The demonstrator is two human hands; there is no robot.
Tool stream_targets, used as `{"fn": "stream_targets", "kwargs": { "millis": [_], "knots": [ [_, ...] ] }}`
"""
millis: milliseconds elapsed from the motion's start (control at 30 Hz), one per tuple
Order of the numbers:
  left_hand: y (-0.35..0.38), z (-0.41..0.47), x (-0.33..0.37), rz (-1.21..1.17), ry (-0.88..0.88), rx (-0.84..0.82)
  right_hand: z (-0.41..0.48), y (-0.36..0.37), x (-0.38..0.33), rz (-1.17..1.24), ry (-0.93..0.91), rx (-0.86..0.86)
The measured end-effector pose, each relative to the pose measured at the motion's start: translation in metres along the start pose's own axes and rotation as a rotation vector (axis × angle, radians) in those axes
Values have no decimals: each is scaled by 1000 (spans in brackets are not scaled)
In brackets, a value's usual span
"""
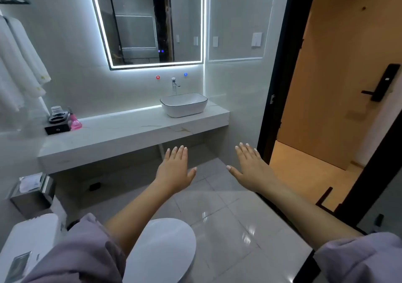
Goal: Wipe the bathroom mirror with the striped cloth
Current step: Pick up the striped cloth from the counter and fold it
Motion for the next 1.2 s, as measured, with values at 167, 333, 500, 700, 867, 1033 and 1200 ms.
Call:
{"fn": "stream_targets", "kwargs": {
  "millis": [167, 333, 500, 700, 867, 1033, 1200],
  "knots": [
    [7, 10, 6, -20, -7, -17, 11, 8, 13, -3, -16, -25],
    [17, 38, -1, 20, -3, -29, 42, 16, 19, 8, -18, -17],
    [32, 86, -15, 15, -2, -35, 90, 32, 26, 10, 5, 3],
    [42, 154, -49, 4, -1, -14, 154, 59, 35, -8, -17, -31],
    [49, 208, -71, 28, 11, -50, 205, 75, 34, 5, -25, -25],
    [65, 246, -83, 14, 14, -51, 251, 84, 43, 17, -19, -44],
    [80, 282, -88, 38, 10, -77, 301, 88, 62, 10, -42, -56]
  ]
}}
Point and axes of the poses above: each hand's wrist, its own z-axis towards the middle knuckle, its own y-axis out of the palm, x = y × z, the point moved 2 cm from there along z, towards the middle knuckle, and after that the axes turned 1 degree about z, right-handed, at the moved point
